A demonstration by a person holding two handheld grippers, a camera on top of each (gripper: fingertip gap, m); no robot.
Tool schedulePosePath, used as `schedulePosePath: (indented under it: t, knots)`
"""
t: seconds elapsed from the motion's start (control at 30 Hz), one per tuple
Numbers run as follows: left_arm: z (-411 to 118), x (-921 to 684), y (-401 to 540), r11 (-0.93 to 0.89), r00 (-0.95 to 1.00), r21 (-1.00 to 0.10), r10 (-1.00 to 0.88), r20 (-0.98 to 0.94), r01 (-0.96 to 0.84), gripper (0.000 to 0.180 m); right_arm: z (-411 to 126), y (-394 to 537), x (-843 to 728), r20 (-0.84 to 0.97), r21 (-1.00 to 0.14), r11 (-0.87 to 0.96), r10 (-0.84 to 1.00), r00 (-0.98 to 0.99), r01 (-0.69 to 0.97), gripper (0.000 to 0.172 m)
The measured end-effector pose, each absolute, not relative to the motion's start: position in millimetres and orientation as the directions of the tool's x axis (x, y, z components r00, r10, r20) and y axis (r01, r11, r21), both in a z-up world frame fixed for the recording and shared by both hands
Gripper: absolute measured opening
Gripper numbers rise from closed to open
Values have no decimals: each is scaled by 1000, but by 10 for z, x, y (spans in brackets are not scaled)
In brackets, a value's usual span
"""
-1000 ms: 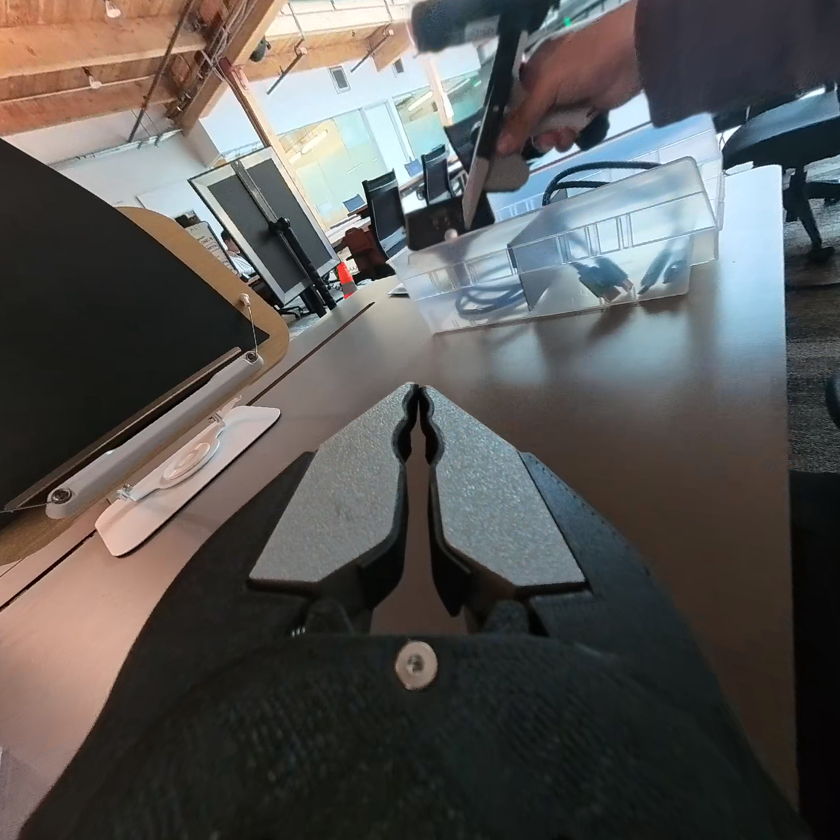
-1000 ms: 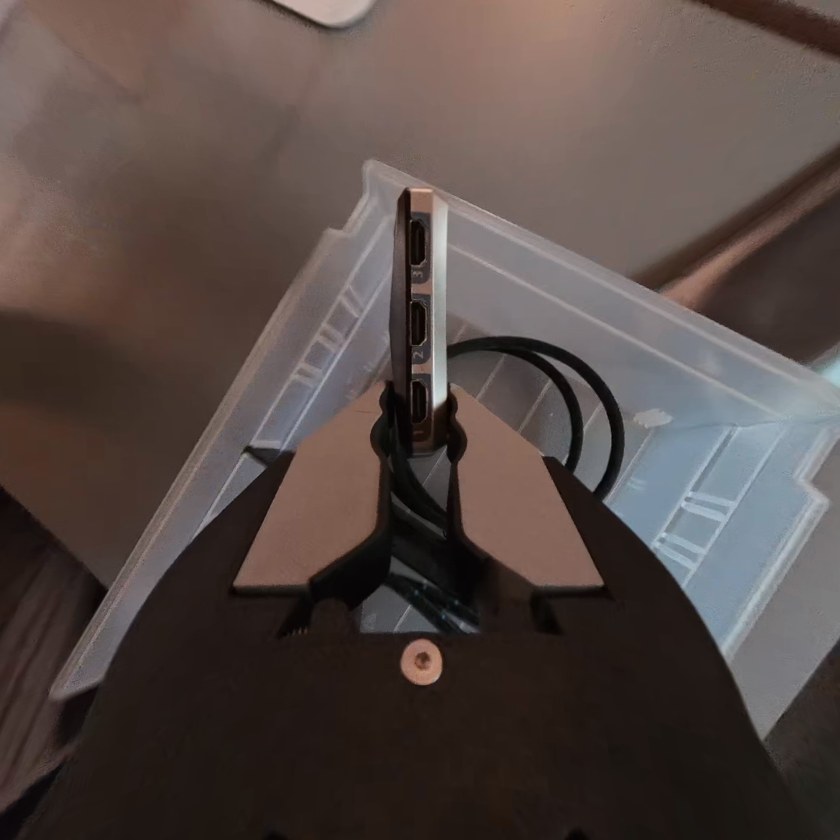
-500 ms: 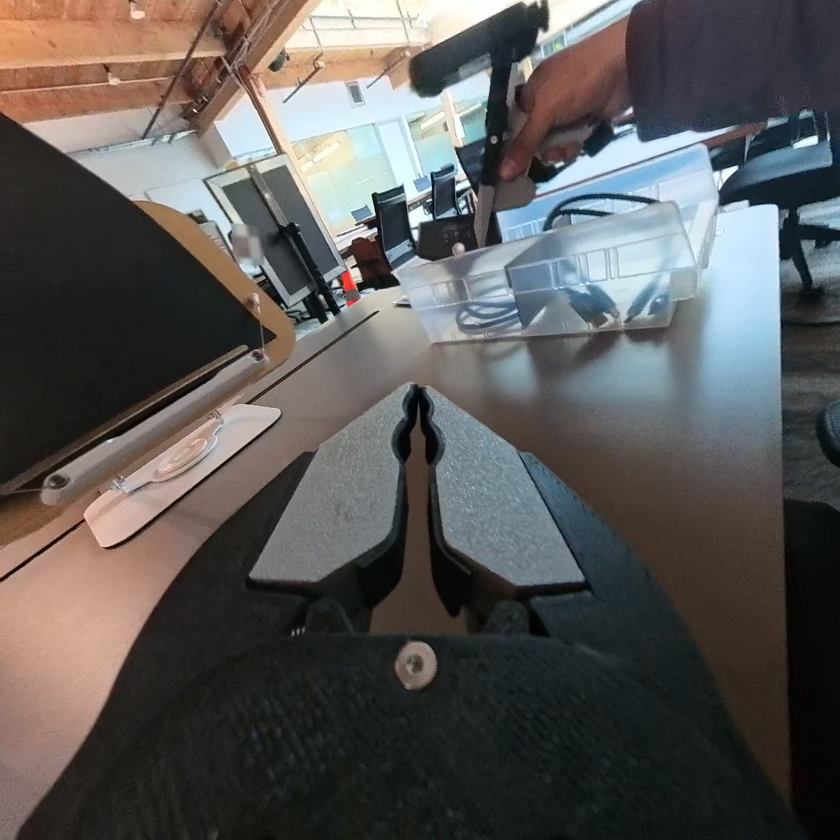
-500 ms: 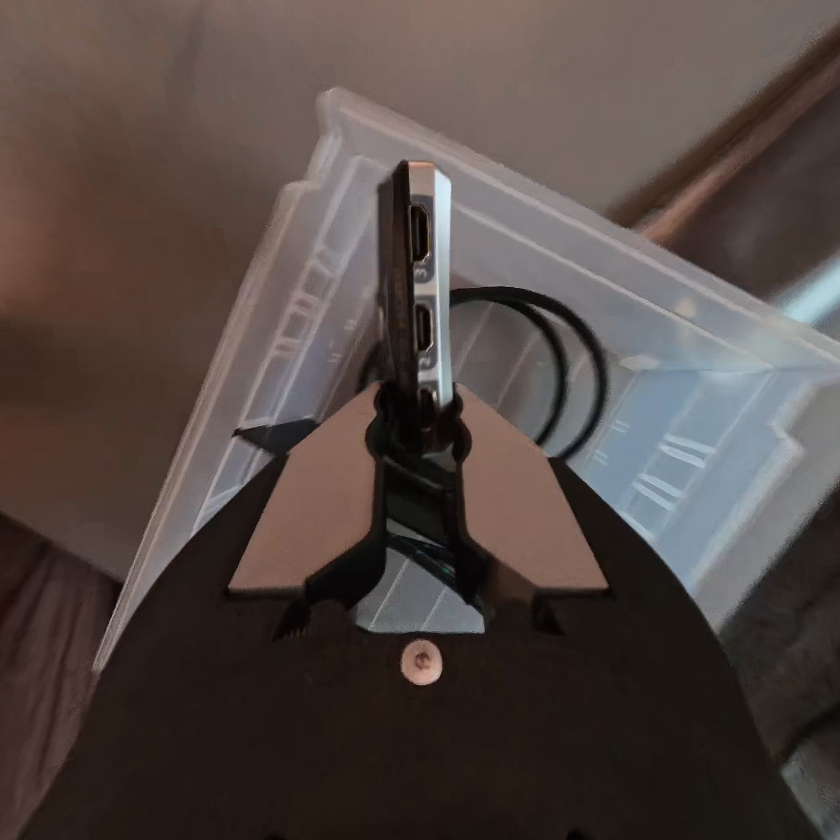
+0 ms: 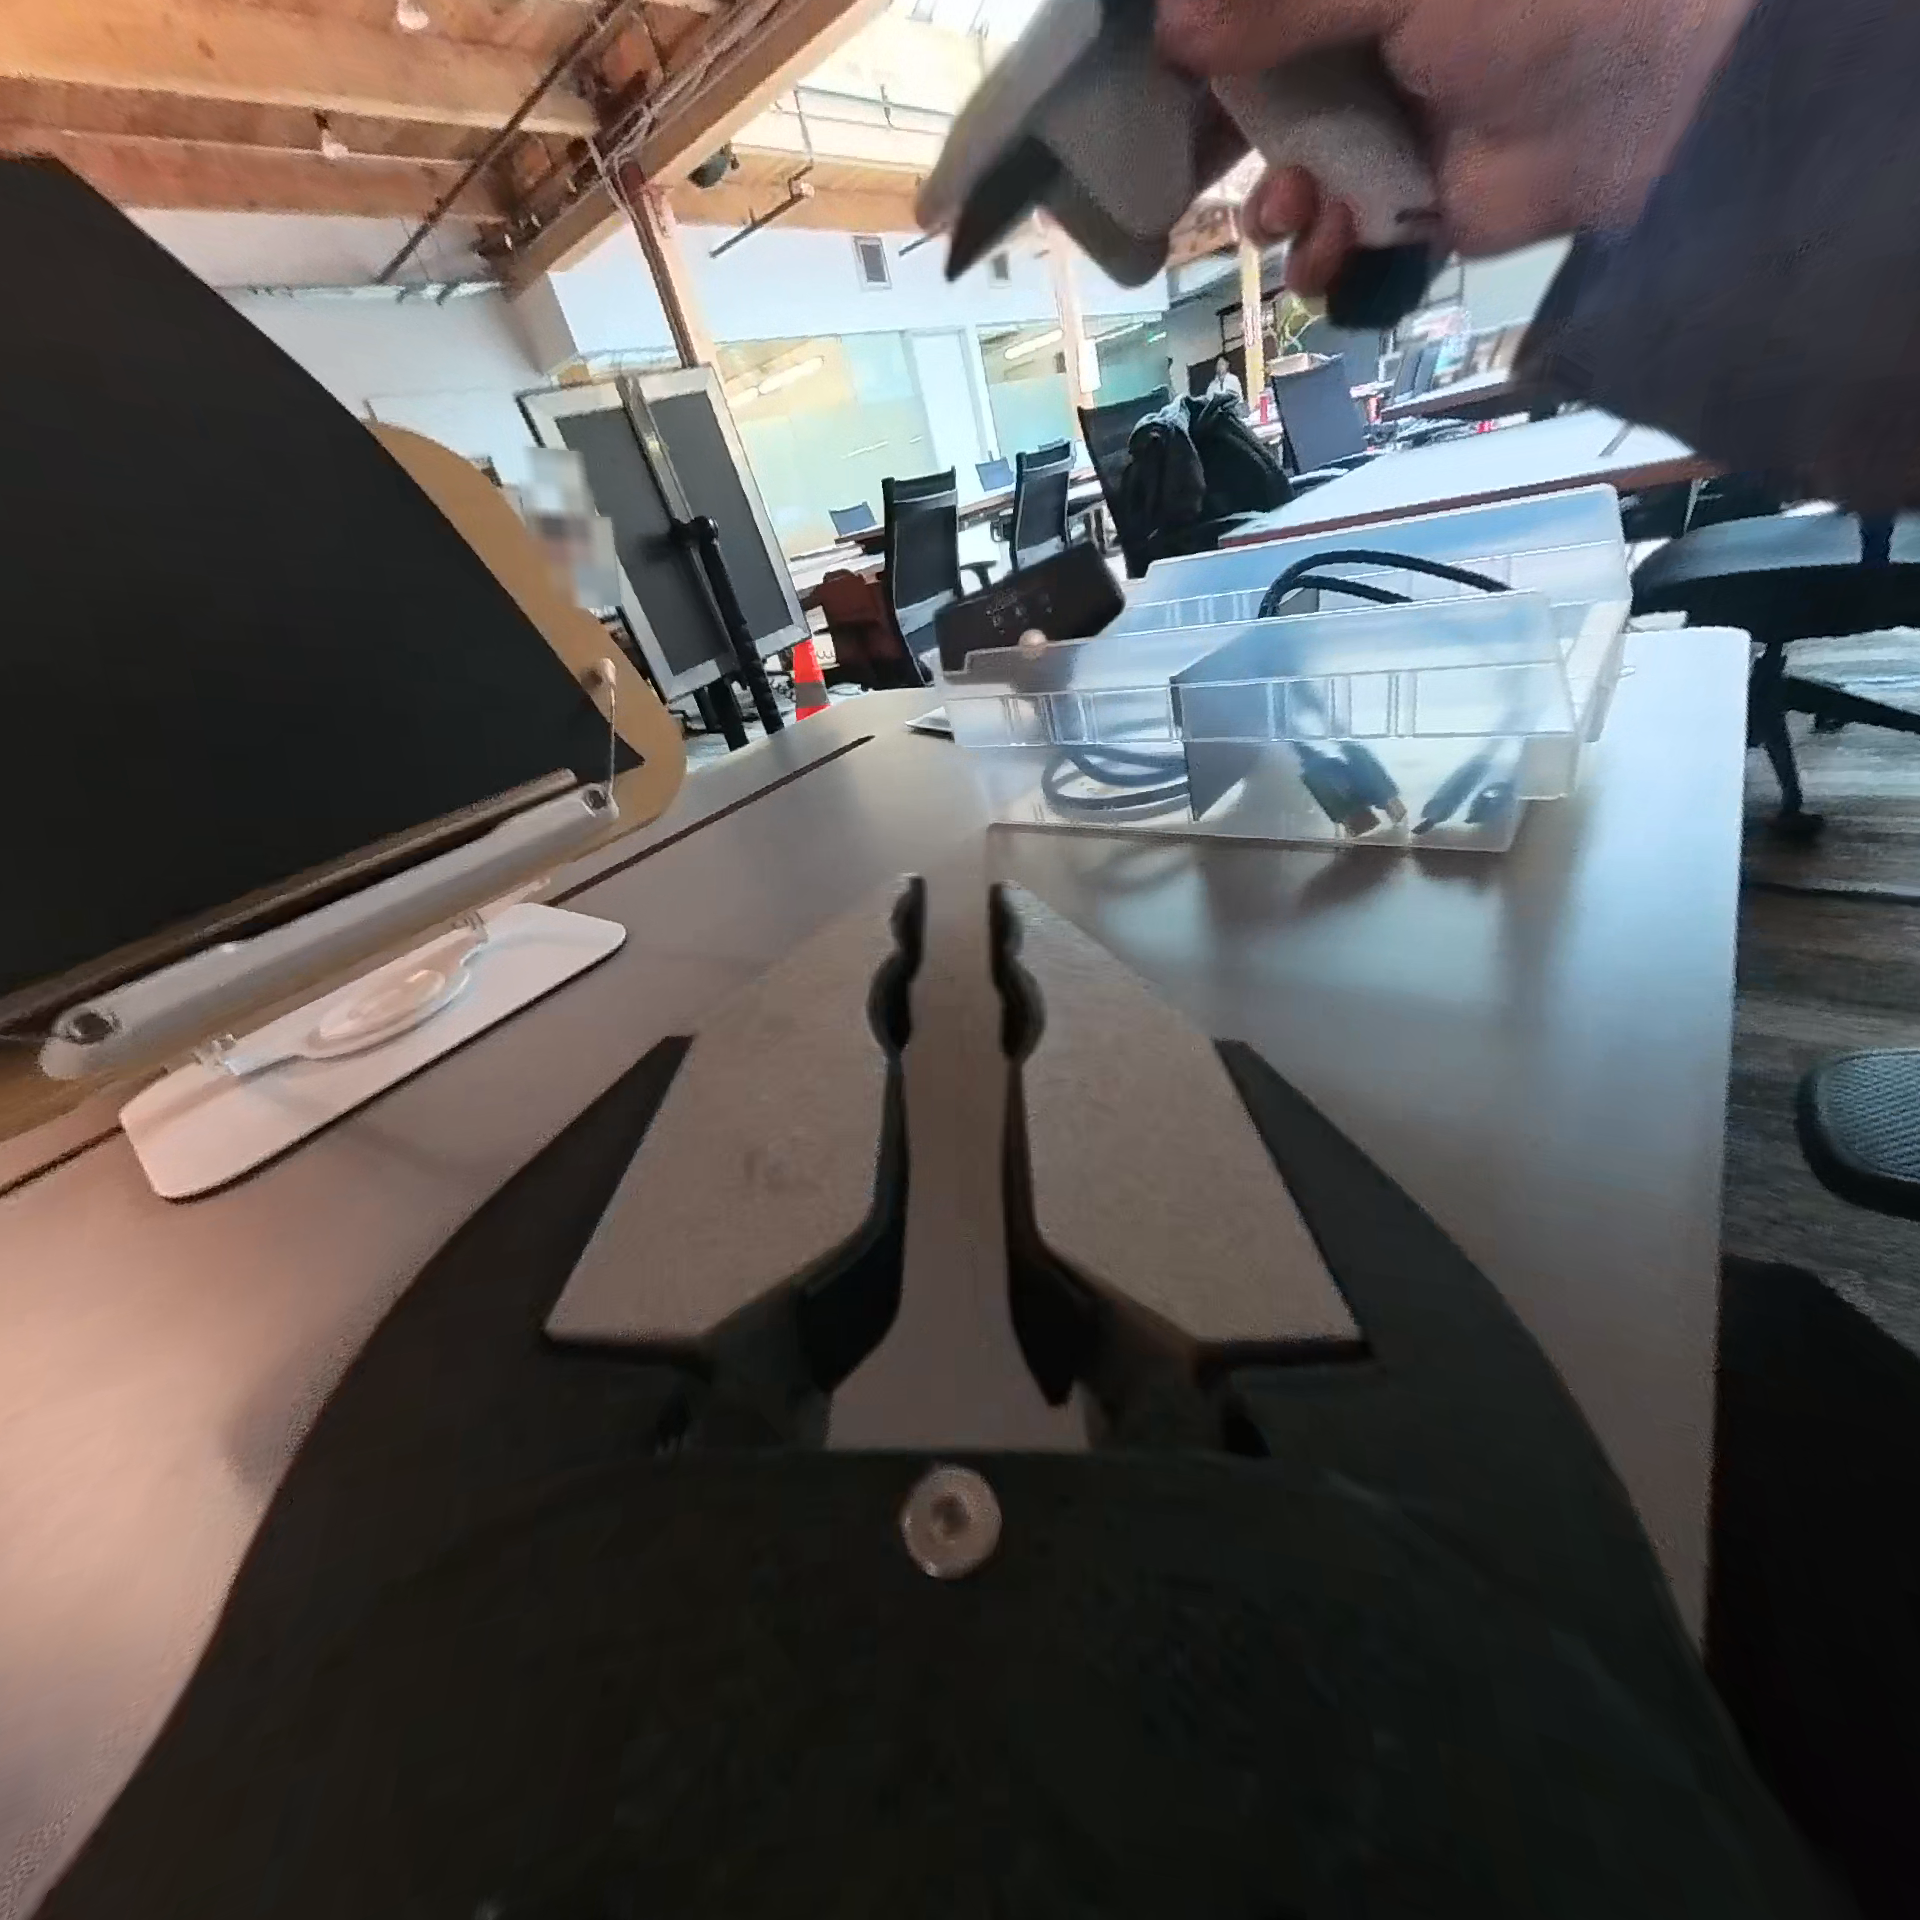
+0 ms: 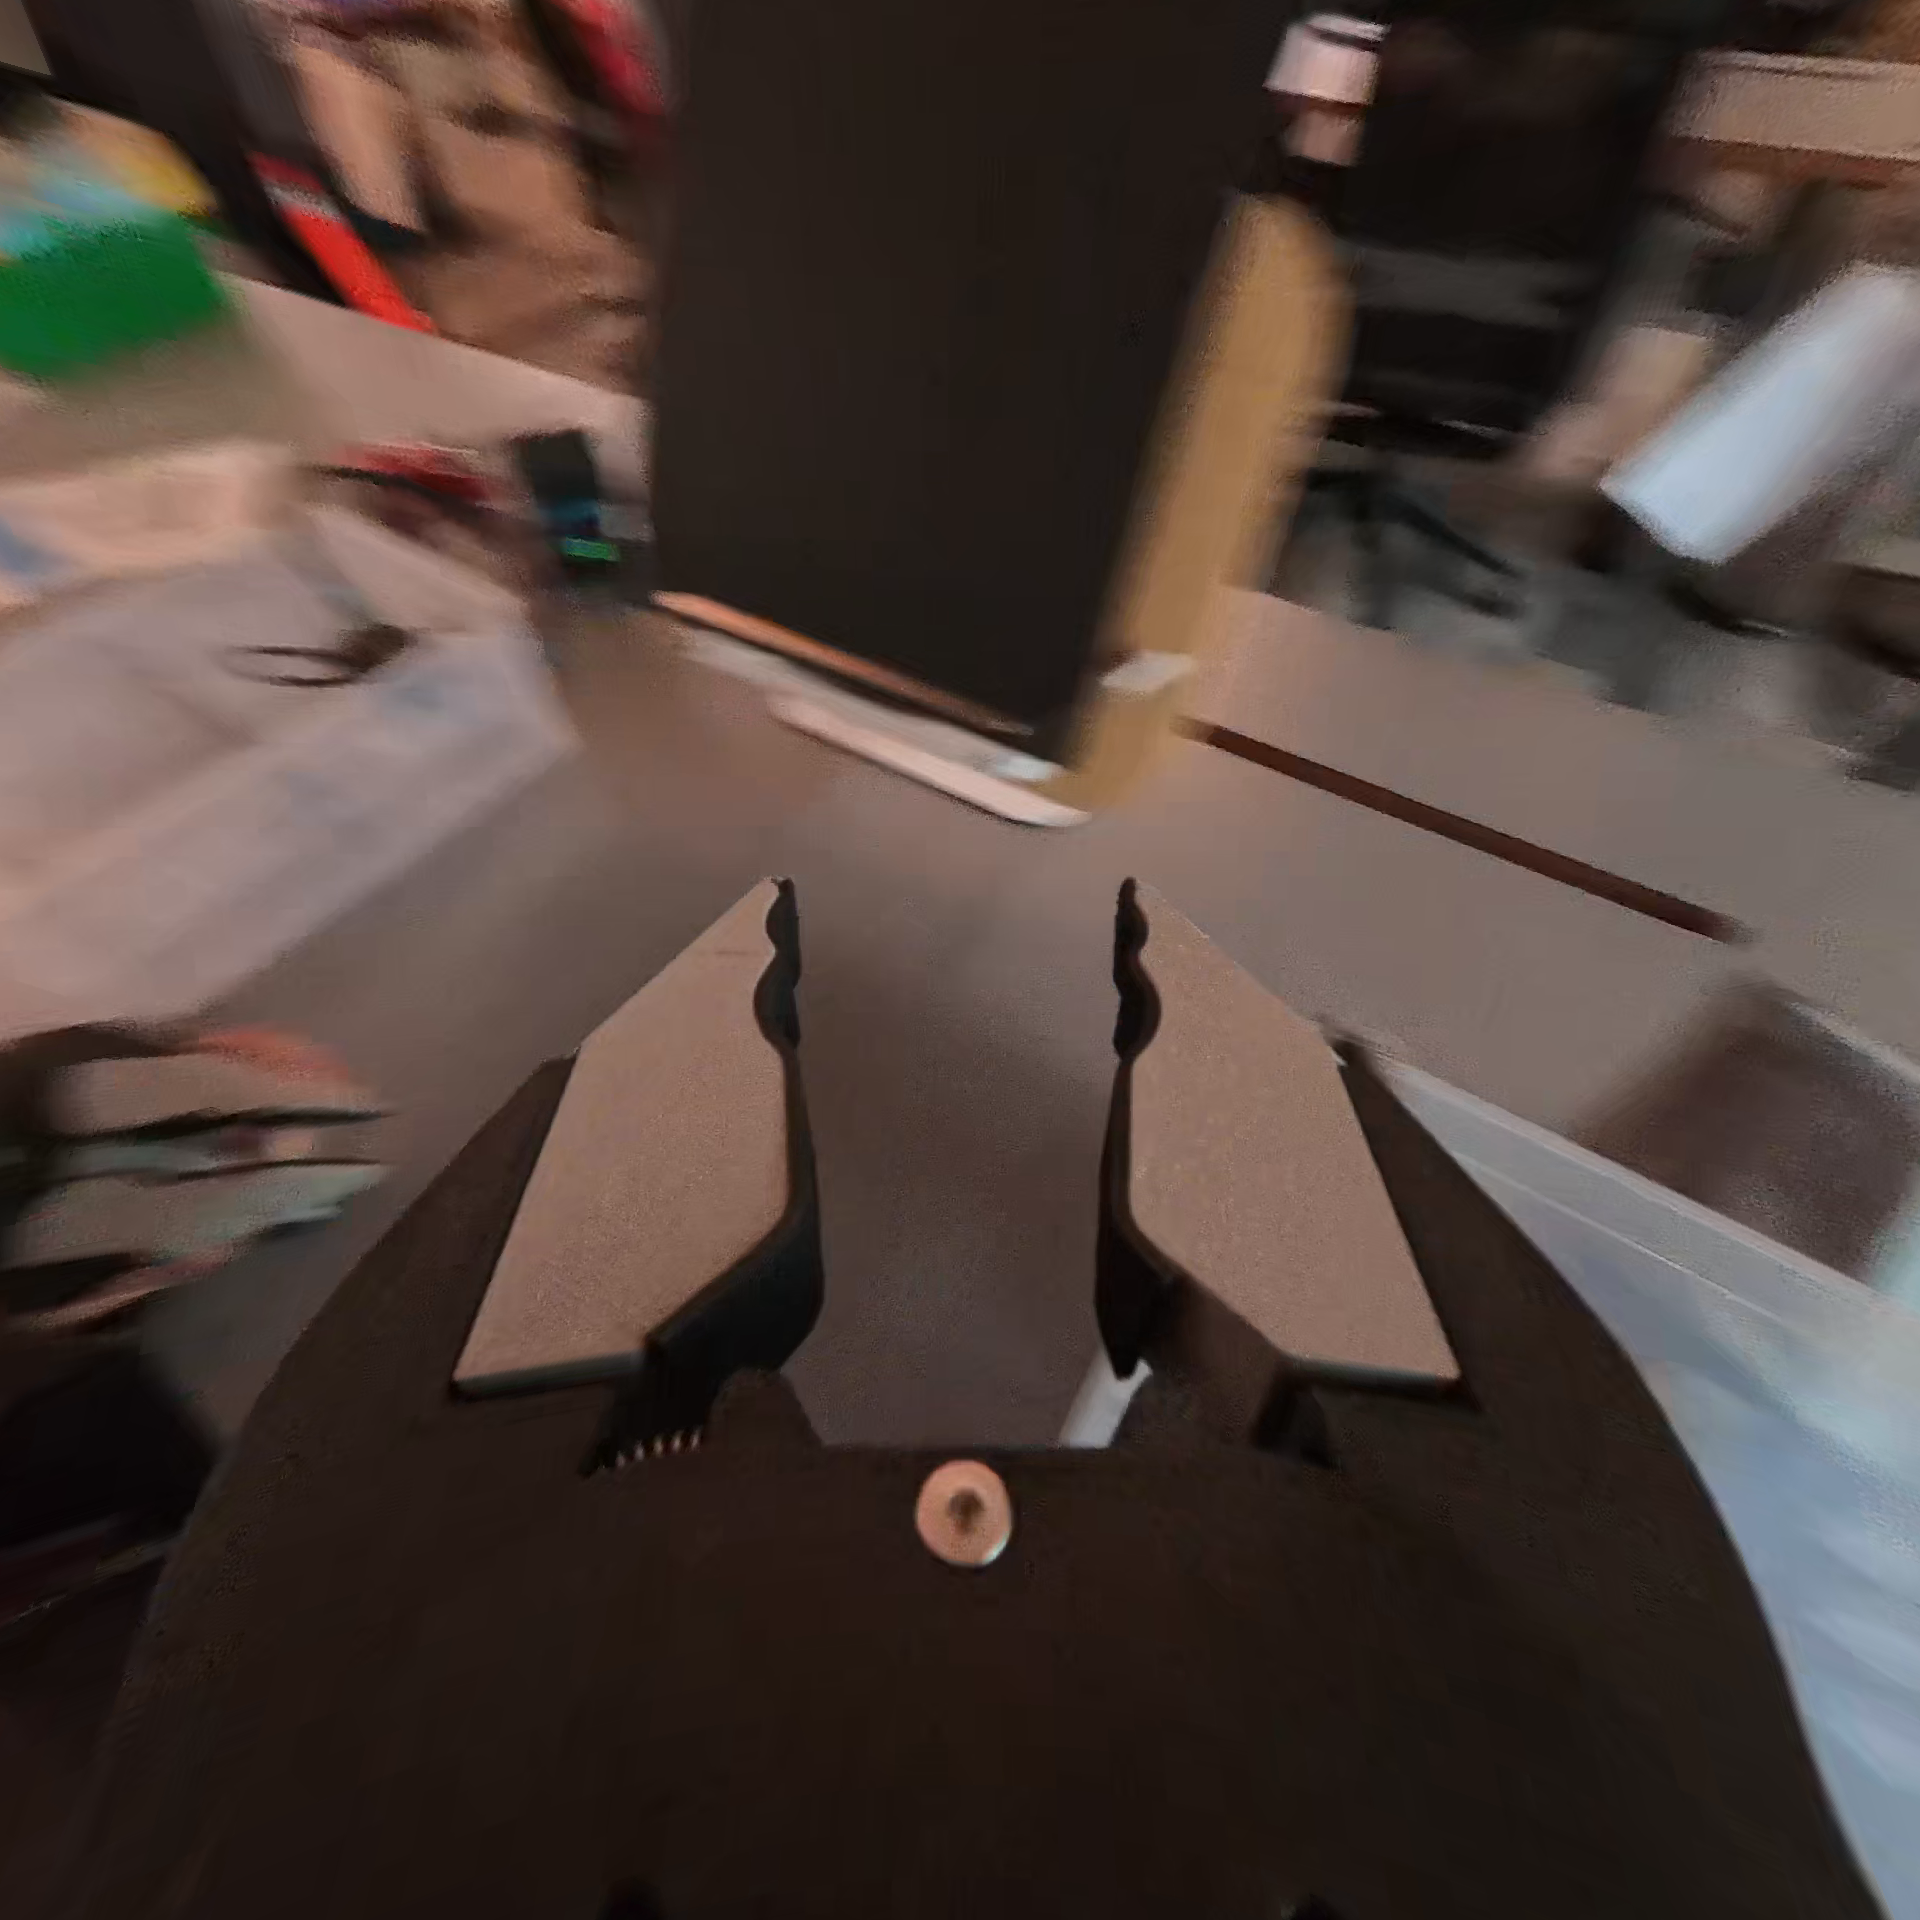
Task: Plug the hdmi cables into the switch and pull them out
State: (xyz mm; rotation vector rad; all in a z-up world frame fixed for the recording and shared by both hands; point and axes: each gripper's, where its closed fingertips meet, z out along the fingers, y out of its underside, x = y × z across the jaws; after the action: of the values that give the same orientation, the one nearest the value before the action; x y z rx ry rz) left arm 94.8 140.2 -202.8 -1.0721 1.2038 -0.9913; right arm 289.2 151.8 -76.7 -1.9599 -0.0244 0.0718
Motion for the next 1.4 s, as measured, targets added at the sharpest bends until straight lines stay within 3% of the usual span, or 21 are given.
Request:
schedulePosePath:
  t: [0.07, 0.13, 0.2, 0.3, 0.37, 0.43, 0.57, 0.73, 0.87, 1.0, 1.07, 1.27, 1.4]
  knots:
    - [-2075, 905, 1408, 139, 94, -990, -986, -140, -18, 31, -902, 1682, 2073, -120, -948, -317, 287, 950, -24, 55]
    - [-2139, 789, 1457, 108, 88, -984, -989, -121, -142, 54, -1142, 1831, 1519, -139, -971, -235, 396, 908, -46, 52]
    - [-1951, 513, 1582, 125, 107, -970, -983, -149, -210, 58, -1518, 2013, 1201, -78, -980, -198, 425, 902, 9, 47]
    - [-1485, -111, 1977, 134, 192, -965, -965, -179, -226, 50, -2112, 2303, 1125, 18, -952, -273, 409, 913, 141, 39]
    - [-1420, -571, 2476, 77, 300, -932, -935, -190, -353, 50, -2310, 2400, 1182, 3, -931, -332, 409, 913, 151, 31]
    - [-1532, -991, 3031, -26, 396, -867, -896, -200, -497, 57, -2310, 2374, 1120, -106, -922, -377, 466, 878, 89, 26]
    - [-1938, -1377, 3938, -308, 528, -746, -847, -68, -591, 58, -2162, 2322, 1161, -154, -945, -326, 473, 867, 10, 27]
    - [-2255, -1277, 4341, -571, 554, -612, -795, 247, -547, 30, -2260, 2323, 1279, -169, -938, -347, 432, 886, -9, 27]
    - [-2454, -1189, 4431, -652, 576, -511, -750, 326, -560, 28, -2284, 2349, 1334, -185, -936, -352, 415, 891, -30, 27]
    - [-2470, -1152, 4545, -562, 582, -554, -797, 164, -614, 3, -2340, 2376, 1400, -149, -935, -355, 384, 911, -3, 25]
    - [-2340, -1158, 4589, -475, 575, -599, -818, 30, -645, 2, -2403, 2366, 1413, -129, -931, -365, 375, 918, 18, 24]
    - [-1189, -1087, 4453, -107, 535, -781, -784, -314, -615, 1, -2402, 2287, 1286, -147, -939, -345, 408, 901, 3, 29]
    - [-511, -787, 3745, 218, 353, -828, -827, -438, -516, 2, -2344, 2235, 1127, -153, -947, -321, 490, 858, 15, 37]
